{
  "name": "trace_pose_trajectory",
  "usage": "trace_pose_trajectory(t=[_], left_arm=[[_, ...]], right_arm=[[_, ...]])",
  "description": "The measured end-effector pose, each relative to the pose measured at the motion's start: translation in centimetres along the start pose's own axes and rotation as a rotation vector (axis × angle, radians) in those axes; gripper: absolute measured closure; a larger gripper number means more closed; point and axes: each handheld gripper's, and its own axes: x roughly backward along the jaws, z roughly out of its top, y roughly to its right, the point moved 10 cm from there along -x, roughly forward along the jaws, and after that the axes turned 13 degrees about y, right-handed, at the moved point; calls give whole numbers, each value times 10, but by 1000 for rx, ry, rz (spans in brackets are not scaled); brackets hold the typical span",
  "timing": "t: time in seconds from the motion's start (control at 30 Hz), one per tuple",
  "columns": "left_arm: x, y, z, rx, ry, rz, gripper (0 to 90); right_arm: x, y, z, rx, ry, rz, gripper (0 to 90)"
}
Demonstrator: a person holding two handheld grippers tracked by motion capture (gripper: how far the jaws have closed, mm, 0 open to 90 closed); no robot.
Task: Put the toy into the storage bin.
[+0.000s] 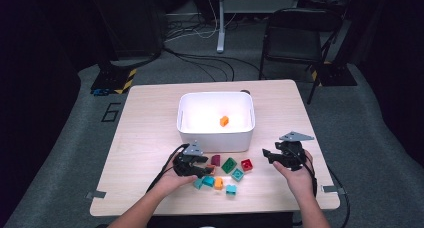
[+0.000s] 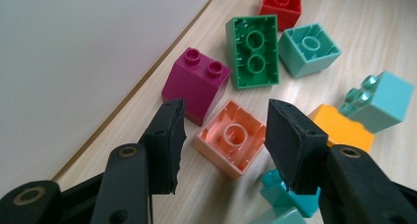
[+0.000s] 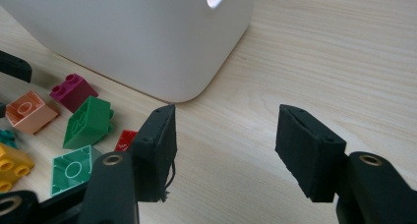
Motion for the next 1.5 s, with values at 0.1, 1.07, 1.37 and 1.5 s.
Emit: trace_pose_trajectory(t=[0.1, 1.07, 1.37, 1.5], left_arm=[[-2, 2, -2, -7, -8, -13, 489], [-5, 6, -2, -19, -14, -30, 589], [14, 13, 22, -7, 8, -39, 589], [23, 16, 40, -11, 27, -49, 589]], right_arm=[[0, 0, 0, -1, 1, 0, 398], [-1, -1, -1, -4, -5, 2, 397], [-2, -1, -2, 2, -7, 5, 397], [-2, -2, -3, 2, -8, 5, 397]])
